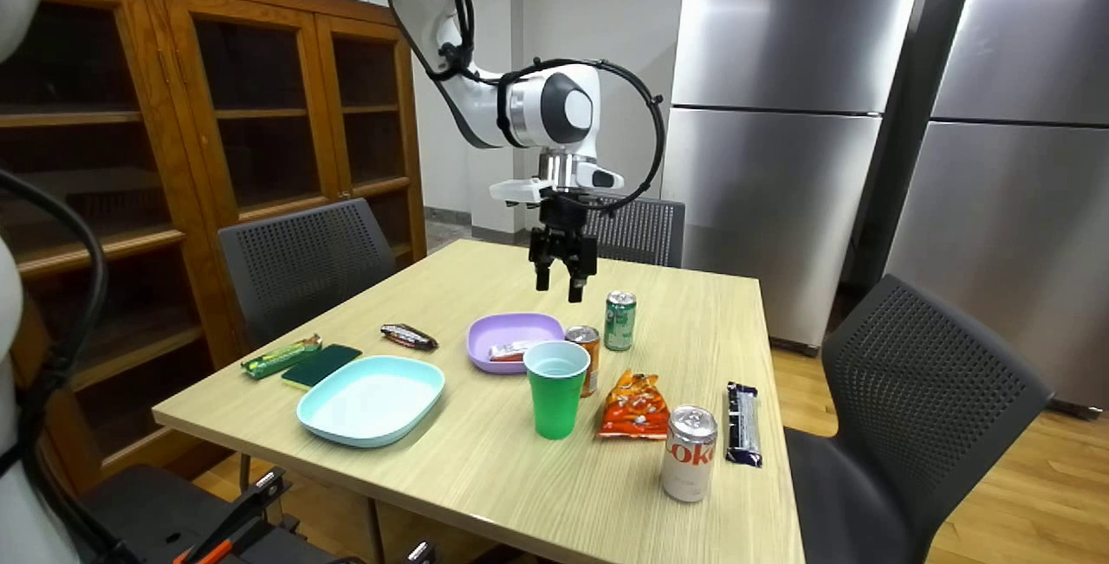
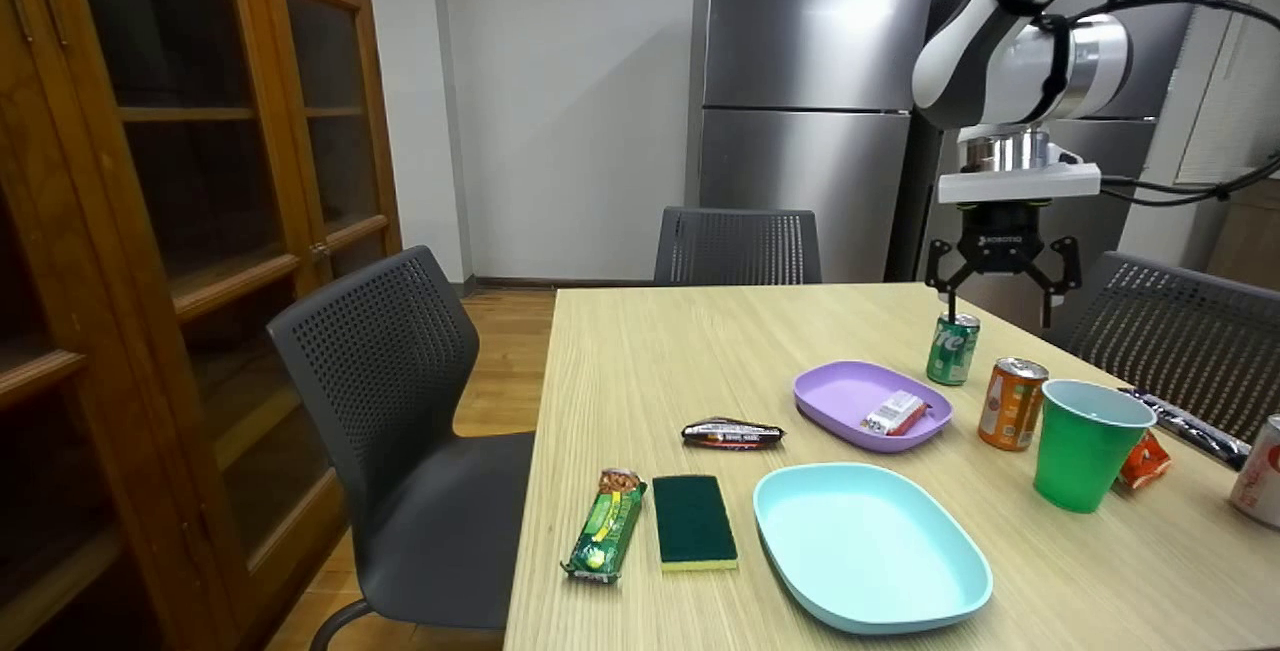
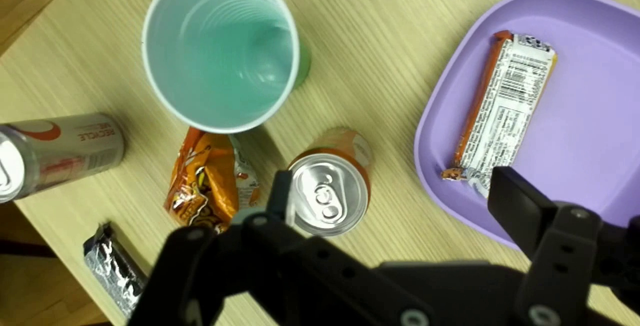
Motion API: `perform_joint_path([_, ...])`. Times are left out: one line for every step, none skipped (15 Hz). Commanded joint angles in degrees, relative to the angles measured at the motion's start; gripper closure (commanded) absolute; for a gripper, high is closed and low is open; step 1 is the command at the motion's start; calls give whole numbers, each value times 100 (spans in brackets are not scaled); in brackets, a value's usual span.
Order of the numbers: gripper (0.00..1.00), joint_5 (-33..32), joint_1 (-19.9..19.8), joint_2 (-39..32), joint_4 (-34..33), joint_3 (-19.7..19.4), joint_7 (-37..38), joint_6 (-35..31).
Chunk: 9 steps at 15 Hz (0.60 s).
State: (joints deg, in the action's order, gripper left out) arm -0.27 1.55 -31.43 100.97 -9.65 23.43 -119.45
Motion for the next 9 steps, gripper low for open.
perform_joint_path([0, -174, -271, 314, 384, 90, -748, -227])
perform_joint_path([0, -154, -363, 332, 434, 116, -1005, -314])
perform_joint_path([0, -114, -438, 330, 458, 129, -1194, -376])
perform_joint_path([0, -47, -520, 323, 483, 150, -1372, -388])
perform_joint_path([0, -97, -397, 108, 213, 90, -979, -230])
perform_joint_path([0, -94, -441, 103, 229, 86, -1030, -237])
perform_joint_path([0, -93, -455, 95, 228, 84, -1030, -237])
perform_joint_path([0, -93, -453, 90, 228, 86, -1029, -237])
perform_joint_path([0, -92, -443, 88, 228, 94, -1026, -237])
